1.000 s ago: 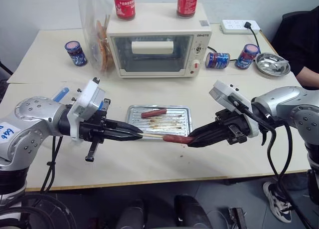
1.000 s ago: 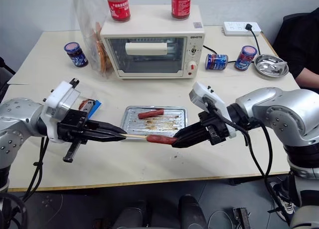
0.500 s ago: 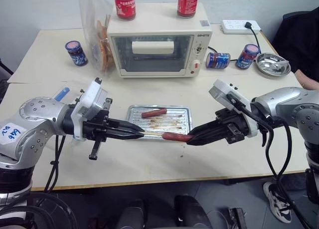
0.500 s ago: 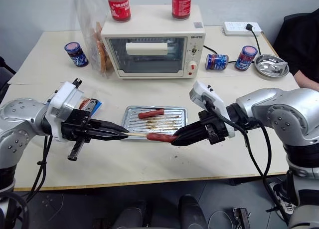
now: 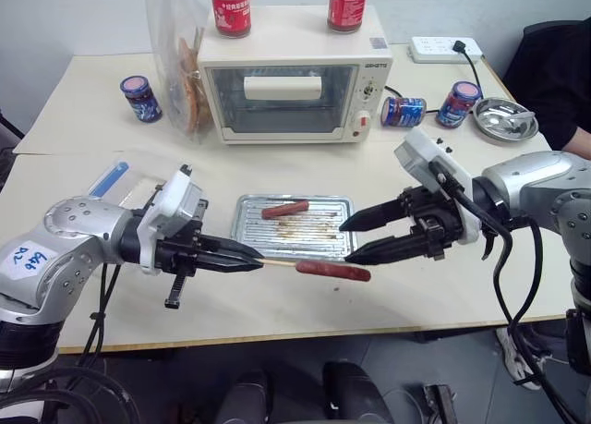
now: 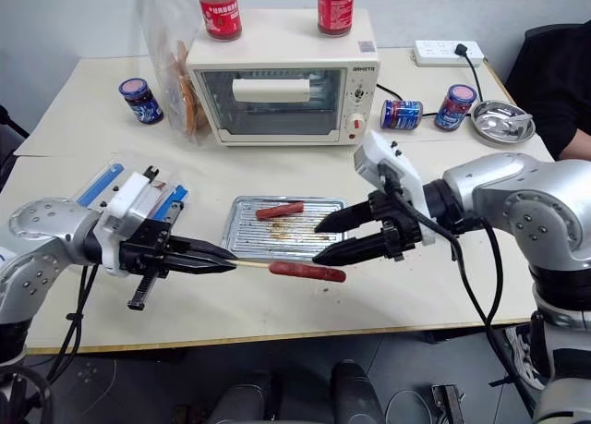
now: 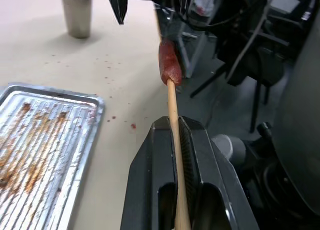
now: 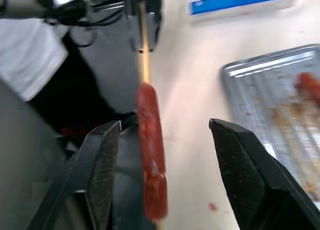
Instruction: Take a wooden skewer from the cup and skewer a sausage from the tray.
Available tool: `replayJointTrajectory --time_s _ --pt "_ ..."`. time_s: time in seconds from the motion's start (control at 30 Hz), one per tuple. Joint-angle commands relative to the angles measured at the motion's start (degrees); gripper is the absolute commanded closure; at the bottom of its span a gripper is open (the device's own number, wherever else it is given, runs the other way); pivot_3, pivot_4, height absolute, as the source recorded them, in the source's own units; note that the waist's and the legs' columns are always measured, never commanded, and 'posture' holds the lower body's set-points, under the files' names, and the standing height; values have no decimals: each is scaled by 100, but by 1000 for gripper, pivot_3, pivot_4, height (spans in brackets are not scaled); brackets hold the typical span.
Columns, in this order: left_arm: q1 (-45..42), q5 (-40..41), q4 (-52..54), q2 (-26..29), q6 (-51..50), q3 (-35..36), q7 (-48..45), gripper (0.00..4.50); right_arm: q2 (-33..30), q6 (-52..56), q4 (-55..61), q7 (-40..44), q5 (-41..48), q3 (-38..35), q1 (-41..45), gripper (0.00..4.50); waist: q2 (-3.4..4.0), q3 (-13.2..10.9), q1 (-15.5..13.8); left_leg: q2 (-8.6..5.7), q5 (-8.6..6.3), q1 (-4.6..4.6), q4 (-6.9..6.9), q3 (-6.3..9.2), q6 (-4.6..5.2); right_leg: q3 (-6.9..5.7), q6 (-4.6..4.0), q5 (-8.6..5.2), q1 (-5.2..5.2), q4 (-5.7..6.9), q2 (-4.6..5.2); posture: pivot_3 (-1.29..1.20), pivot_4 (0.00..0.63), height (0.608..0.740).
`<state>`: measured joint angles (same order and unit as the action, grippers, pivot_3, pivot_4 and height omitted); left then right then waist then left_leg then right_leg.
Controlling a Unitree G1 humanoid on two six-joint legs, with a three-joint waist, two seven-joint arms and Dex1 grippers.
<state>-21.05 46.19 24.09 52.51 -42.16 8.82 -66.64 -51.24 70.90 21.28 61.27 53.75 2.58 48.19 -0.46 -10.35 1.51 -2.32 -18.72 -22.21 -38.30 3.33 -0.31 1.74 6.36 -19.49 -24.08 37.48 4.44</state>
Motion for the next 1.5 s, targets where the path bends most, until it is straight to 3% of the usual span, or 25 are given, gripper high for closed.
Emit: replayJointTrajectory --time_s 0.03,0.13,0.27,0.43,0.73,1.07,1.27,1.4,1.5 --pt "461 303 336 -154 -170 882 787 4500 53 -322 44 -428 -227 -346 -145 1568 0 0 2 0 0 0 1 0 0 1 0 0 0 -1 0 0 150 740" --pt "910 370 552 -435 -261 1461 1558 4500 284 -185 86 -801 33 -623 -280 1113 0 0 -4 0 0 -1 1 -1 0 2 0 0 -3 0 1 0 150 740" --pt "1359 146 648 -943 -211 2218 2772 4500 710 -209 206 -1523 18 -823 -380 45 -1 1 -4 1 1 -1 -1 -2 -1 4 0 0 -5 7 0 0 150 740" --pt "1761 -94 713 -1521 -153 2956 4103 4500 1078 -178 248 -2044 222 -1070 -429 14 -4 3 -12 -1 2 -3 -8 -3 -4 4 0 0 -10 18 0 0 150 740" --pt "2290 -917 301 -1799 279 3119 4862 4500 1134 -203 166 -2246 403 -1079 -396 14 -11 7 -26 -2 2 -4 -7 -8 -3 8 0 0 -14 19 0 0 150 740" --pt "2228 -1452 -386 -1848 498 2940 5234 4500 1192 -222 75 -2300 370 -991 -358 14 -12 8 -7 -1 2 -4 0 -9 -3 9 0 0 -16 18 0 0 150 740" --pt "1883 -1378 -592 -1637 590 2981 5047 3025 1234 -294 -75 -2255 305 -901 -319 0 -19 12 -11 -2 2 -5 -1 -9 -3 8 0 0 -17 18 1 0 150 740" --pt "2340 -898 -226 -1482 384 3675 4666 2172 1111 -457 -148 -2062 123 -766 -392 0 -19 12 34 -1 2 -5 10 -16 -3 14 0 0 -24 17 1 0 150 740" --pt "3189 -456 107 -1322 142 4542 4077 2172 841 -708 -183 -1707 -213 -535 -473 0 -19 12 58 6 0 -8 20 -35 -3 15 -1 0 -39 19 1 0 150 740"
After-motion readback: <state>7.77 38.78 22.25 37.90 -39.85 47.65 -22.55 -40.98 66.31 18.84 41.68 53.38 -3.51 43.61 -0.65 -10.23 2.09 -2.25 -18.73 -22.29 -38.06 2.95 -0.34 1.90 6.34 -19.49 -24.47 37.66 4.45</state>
